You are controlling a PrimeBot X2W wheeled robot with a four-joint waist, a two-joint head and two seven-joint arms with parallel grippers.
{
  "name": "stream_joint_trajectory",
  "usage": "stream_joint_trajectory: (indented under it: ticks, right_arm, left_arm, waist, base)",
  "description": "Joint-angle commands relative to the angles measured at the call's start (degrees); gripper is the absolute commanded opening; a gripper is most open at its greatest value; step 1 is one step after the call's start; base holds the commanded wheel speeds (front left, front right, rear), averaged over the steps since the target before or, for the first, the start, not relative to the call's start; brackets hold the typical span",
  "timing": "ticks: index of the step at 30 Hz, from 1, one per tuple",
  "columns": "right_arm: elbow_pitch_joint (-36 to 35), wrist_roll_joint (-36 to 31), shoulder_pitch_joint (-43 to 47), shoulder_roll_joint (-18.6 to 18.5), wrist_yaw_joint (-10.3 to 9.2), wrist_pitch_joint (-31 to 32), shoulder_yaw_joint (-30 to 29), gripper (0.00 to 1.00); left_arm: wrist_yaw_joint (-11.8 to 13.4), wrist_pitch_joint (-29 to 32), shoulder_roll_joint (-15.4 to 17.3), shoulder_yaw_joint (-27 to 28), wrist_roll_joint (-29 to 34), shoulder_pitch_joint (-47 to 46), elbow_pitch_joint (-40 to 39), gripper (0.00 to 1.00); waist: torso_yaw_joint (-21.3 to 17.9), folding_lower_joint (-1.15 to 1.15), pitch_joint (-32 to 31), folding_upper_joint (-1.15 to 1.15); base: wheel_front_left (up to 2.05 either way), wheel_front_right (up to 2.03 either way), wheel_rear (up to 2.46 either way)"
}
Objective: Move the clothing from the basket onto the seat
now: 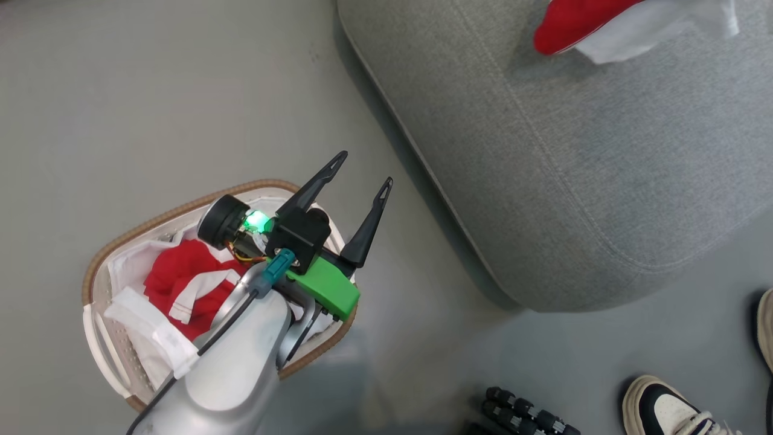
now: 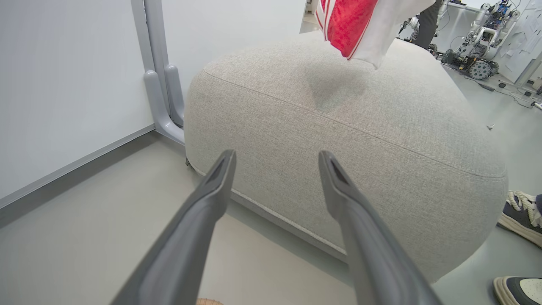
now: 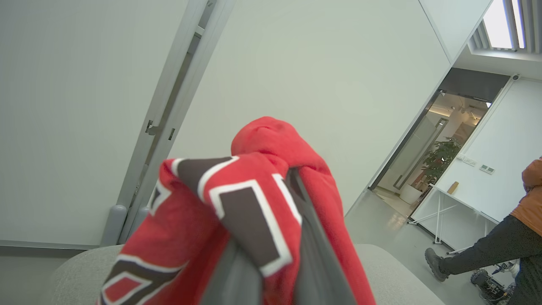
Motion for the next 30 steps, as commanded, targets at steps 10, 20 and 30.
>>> stream_joint_trajectory:
  ticks: [10, 20, 30]
  right_arm:
    - [8.25, -1.16, -5.24, -0.26, -0.08, -0.13, -5.83, 0.00]
    - [15.12, -3.78, 0.80, 3.55, -0.08, -0.13, -10.59, 1.00]
    - [13.42, -3.51, 10.54, 7.79, -0.08, -0.12, -13.34, 1.00]
  left_arm:
    - [-0.16, 0.01, 1.35, -0.34, 1.08, -4.22, 0.13, 1.00]
    - [-0.17, 0.01, 1.60, 0.90, 1.77, -5.29, 0.20, 1.00]
    - [0.07, 0.01, 1.78, 3.18, 1.60, -3.24, 0.06, 1.00]
  waist:
    - [5.06, -0.01, 9.98, 0.00]
    - [6.34, -0.01, 12.04, 0.00]
    - [5.80, -0.01, 9.29, 0.00]
  base:
    - [0.00, 0.00, 0.00]
    - [0.00, 0.00, 0.00]
    - [0.00, 0.00, 0.00]
